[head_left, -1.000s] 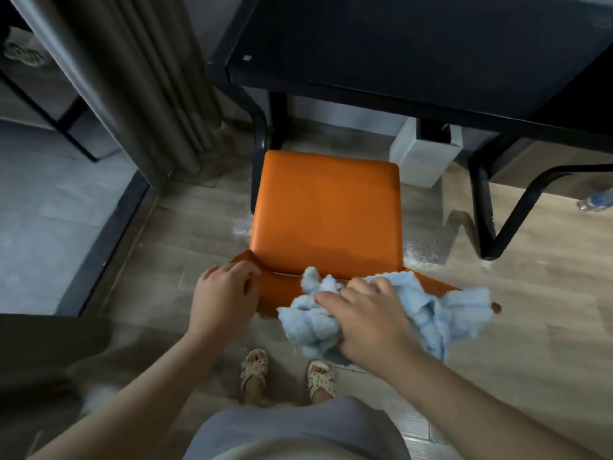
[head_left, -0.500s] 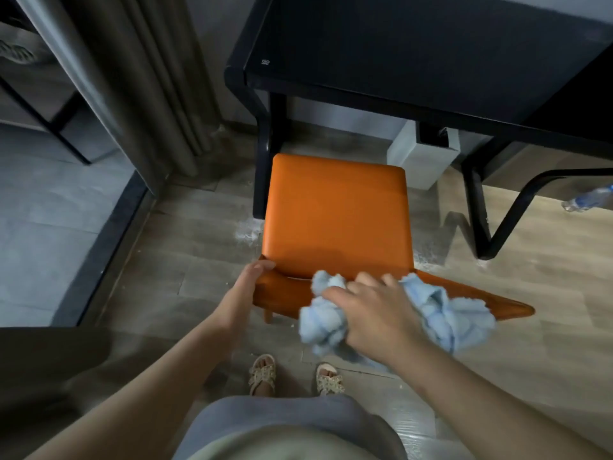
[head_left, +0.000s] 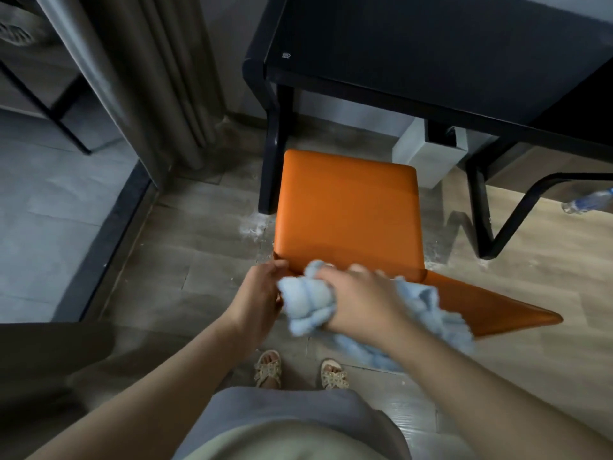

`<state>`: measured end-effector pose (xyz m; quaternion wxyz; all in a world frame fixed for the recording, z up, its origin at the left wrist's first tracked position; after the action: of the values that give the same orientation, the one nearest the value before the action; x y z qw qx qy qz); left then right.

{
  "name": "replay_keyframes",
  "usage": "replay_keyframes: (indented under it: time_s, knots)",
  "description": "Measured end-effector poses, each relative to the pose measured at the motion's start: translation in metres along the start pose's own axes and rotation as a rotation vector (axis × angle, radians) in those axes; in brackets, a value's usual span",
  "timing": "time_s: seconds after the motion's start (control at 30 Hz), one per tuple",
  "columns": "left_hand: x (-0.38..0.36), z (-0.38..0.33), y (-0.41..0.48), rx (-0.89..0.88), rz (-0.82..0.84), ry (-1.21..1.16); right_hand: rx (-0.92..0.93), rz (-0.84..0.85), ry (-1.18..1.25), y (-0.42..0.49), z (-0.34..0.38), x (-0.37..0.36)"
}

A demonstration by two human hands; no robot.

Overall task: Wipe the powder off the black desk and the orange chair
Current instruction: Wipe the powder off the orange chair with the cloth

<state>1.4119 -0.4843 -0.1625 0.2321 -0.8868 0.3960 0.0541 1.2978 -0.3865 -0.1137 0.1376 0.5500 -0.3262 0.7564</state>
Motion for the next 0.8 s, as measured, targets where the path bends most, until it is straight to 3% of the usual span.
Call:
replay_keyframes:
  time_s: [0.07, 0.17, 0.3, 0.4, 0.5, 0.57, 0.6, 0.63, 0.73, 0.8]
  knots:
    - [0.01, 0.001, 0.005, 0.116, -0.138, -0.101, 0.083, -0.054, -0.036, 0.015, 0.049, -0.013]
    - [0.029, 0.0, 0.009, 0.251, -0.375, -0.258, 0.111, 0.01, -0.07, 0.031, 0.066, -0.013]
    - [0.036, 0.001, 0.012, 0.276, -0.289, -0.529, -0.026, 0.284, 0.022, 0.015, -0.004, 0.002]
    - [0.043, -0.002, 0.021, 0.184, -0.258, -0.421, -0.186, 0.513, 0.255, 0.015, -0.044, 0.017]
    - [0.034, -0.009, 0.032, 0.087, -0.145, -0.142, -0.228, 0.285, 0.812, 0.05, -0.046, 0.033]
    - [0.024, -0.016, 0.038, 0.003, -0.074, -0.029, -0.222, 0.093, 0.996, 0.073, -0.028, 0.038]
    - [0.017, -0.022, 0.043, -0.042, -0.036, -0.03, -0.232, 0.075, 1.076, 0.082, -0.016, 0.036]
    - [0.008, -0.029, 0.048, -0.087, 0.009, -0.064, -0.245, 0.123, 1.167, 0.089, -0.004, 0.03]
    - [-0.007, -0.044, 0.064, -0.179, 0.07, -0.123, -0.376, 0.476, 1.368, 0.104, 0.025, 0.012]
    - [-0.001, -0.051, 0.076, -0.163, -0.083, 0.023, -0.37, 0.673, 1.438, 0.115, 0.027, 0.004]
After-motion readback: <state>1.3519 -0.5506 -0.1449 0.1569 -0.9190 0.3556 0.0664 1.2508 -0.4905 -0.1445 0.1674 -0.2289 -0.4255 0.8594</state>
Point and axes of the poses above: each hand's wrist, its own y-axis towards the middle knuckle, its own x-axis out of the back of the hand, z = x × y, the point moved 2 cm from there along y, towards the middle knuckle, and after that the axes turned 13 degrees about -x, right-handed, at the moved point
